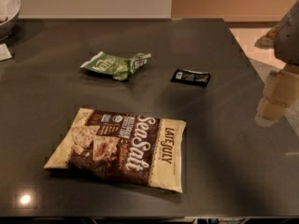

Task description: Pick green jalapeno chip bag

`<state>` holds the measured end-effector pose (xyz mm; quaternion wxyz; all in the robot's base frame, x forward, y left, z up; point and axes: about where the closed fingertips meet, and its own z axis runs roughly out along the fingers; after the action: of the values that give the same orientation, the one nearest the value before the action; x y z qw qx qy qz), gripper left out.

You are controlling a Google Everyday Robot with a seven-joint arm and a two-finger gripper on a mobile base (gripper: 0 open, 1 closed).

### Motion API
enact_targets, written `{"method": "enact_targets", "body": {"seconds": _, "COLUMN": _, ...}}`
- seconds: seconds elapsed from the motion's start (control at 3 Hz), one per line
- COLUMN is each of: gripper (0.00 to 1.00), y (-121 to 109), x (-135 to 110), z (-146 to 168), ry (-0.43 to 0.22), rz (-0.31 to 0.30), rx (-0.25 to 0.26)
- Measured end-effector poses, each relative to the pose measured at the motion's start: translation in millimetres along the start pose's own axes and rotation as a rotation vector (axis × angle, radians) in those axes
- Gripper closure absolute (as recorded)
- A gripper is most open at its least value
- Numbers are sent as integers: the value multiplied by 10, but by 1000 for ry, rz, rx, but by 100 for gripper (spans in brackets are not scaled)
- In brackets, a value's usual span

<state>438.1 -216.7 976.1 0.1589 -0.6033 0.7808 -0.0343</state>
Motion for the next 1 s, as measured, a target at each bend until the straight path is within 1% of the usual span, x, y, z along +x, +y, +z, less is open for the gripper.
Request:
{"method": "enact_targets", "body": {"seconds": 0.33, "gripper": 0, "y": 0, "x": 0, "z": 0, "ry": 0, "rz": 0, "rx": 0}}
{"method": "enact_targets", "body": {"seconds": 0.67, "gripper": 0, "y": -166, "x": -99, "z": 62, "ry": -24, "rz": -10, "rx": 4}}
{"method": "enact_targets", "body": {"seconds": 1.0, "gripper": 0, "y": -442, "x": -301, "z": 194, "ry": -78, "rz": -35, "rx": 6}}
